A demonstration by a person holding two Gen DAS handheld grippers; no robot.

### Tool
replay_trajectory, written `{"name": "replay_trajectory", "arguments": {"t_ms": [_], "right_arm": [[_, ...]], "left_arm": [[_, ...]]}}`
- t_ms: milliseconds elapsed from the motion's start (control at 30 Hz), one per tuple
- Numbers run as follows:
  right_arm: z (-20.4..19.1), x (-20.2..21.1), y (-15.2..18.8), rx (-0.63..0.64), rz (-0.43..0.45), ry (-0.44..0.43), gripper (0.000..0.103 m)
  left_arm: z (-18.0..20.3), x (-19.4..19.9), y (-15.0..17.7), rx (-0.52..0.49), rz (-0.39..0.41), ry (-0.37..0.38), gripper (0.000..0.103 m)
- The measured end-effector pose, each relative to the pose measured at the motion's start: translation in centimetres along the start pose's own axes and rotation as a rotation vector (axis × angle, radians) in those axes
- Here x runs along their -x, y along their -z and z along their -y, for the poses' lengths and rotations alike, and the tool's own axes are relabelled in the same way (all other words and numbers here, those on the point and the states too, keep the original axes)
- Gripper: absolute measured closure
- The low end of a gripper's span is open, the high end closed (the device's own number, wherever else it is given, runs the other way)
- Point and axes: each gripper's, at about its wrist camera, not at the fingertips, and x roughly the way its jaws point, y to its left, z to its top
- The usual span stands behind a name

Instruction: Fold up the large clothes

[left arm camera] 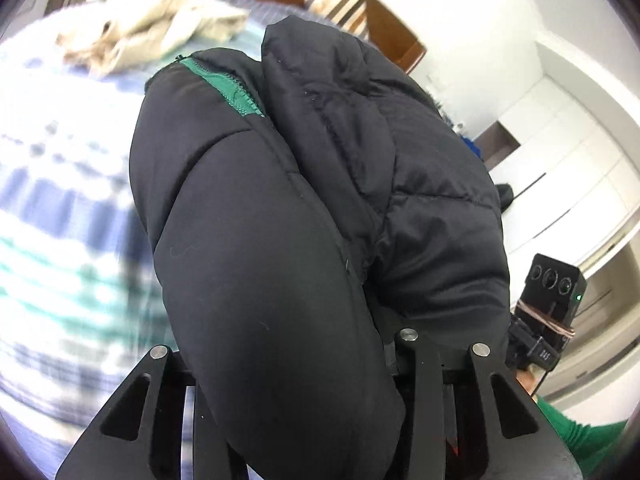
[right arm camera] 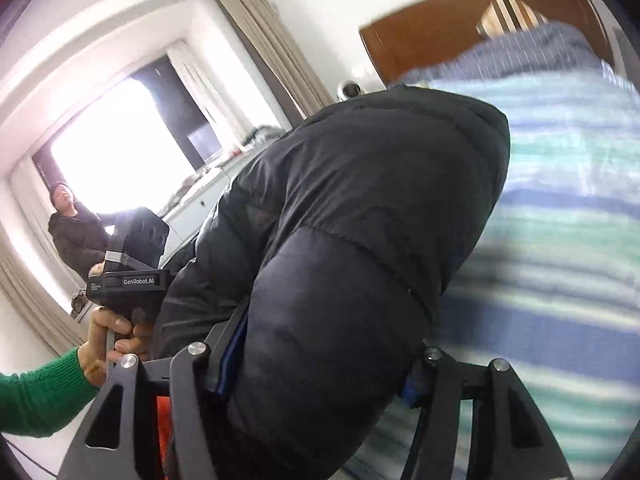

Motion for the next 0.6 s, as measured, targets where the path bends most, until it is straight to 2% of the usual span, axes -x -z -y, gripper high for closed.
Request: {"name": "replay_trajectory", "arguments": {"t_ms": [67, 200, 300, 367, 433, 467, 500, 533, 567, 600], "right_arm": [[0.9, 0.4, -1.7, 0.016, 0.029, -0.008, 0.043], [4.2, -0.9, -6.5, 0.037, 0.064, -0.022, 0.043], [8.4, -2.7, -7.9, -0.012, 0.052, -0.029, 0.043], [11.6, -4.0, -7.5, -0.066, 0.017, -0.025, 0.043], [14.8, -5.6, -6.8, -0.152, -0.044, -0.026, 0.041], [17.5, -6.9, -5.3, -0.24, -0.115, -0.01, 0.034], [19.5, -7.8, -4.1, -0.335, -0.168, -0.006, 0.029], [21.2, -8.1, -2.8, -0.429, -0.19, -0.017, 0.016], [22.0, -8.0, -2.1, -0.476, -0.196, -0.019, 0.001], [22.3, -7.2, -1.2, -0.505, -0.181, -0.026, 0.0]], "left_arm": [[1.1, -0.7, -2.2, -0.021, 0.024, -0.001, 0.065], [2.6, -5.4, -8.0, -0.046, 0.061, -0.01, 0.065], [2.0, -9.1, -10.0, -0.04, 0.054, -0.017, 0.064], [1.0, -12.4, -10.2, -0.028, 0.017, -0.032, 0.062], [-0.8, -17.3, -9.3, 0.027, -0.061, -0.075, 0.049], [-1.3, -18.6, -8.8, 0.048, -0.083, -0.094, 0.041], [-2.1, -19.7, -8.0, 0.084, -0.081, -0.097, 0.022], [-2.7, -19.9, -7.3, 0.119, -0.045, -0.091, 0.009], [-2.6, -19.7, -7.1, 0.122, -0.031, -0.101, 0.006], [-2.2, -19.0, -6.7, 0.106, -0.013, -0.117, 0.006]]}}
